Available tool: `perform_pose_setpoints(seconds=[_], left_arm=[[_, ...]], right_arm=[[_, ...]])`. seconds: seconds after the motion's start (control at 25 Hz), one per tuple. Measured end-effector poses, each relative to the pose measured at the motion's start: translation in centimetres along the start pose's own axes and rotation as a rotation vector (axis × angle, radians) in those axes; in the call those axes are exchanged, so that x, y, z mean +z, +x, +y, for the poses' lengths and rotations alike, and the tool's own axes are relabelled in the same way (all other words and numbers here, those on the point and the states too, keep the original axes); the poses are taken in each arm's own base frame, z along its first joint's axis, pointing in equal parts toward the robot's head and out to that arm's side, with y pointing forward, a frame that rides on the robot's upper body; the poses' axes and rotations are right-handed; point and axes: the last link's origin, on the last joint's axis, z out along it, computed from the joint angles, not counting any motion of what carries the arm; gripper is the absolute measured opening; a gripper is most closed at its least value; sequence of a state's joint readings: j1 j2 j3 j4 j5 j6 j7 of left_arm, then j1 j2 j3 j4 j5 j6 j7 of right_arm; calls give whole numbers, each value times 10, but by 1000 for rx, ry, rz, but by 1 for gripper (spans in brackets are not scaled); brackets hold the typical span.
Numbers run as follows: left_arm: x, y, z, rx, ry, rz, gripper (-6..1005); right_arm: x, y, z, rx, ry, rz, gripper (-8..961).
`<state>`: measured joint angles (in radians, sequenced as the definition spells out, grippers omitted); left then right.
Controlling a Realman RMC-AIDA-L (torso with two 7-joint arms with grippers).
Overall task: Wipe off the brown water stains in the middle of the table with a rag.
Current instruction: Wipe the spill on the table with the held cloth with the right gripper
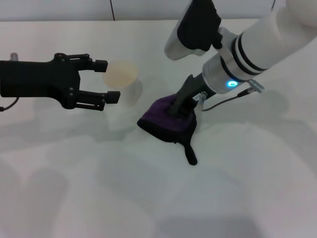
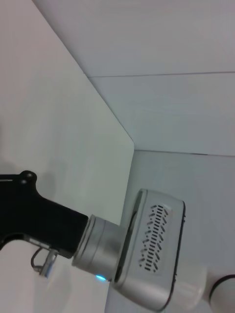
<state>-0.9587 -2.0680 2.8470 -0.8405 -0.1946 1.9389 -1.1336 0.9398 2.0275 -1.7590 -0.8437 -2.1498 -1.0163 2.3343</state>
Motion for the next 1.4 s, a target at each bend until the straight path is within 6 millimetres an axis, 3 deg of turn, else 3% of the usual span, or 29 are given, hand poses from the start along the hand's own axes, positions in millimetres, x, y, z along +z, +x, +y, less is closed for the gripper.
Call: perform_pose_setpoints(seconds=[0.76,1.4], left_arm=[[3,-5,2,-13,0,1,880],[2,-4,1,-8,5,5,880]], right_arm=[[-2,24,-23,95,113,-77,70],[-4,25,7,63,-59,24,70]])
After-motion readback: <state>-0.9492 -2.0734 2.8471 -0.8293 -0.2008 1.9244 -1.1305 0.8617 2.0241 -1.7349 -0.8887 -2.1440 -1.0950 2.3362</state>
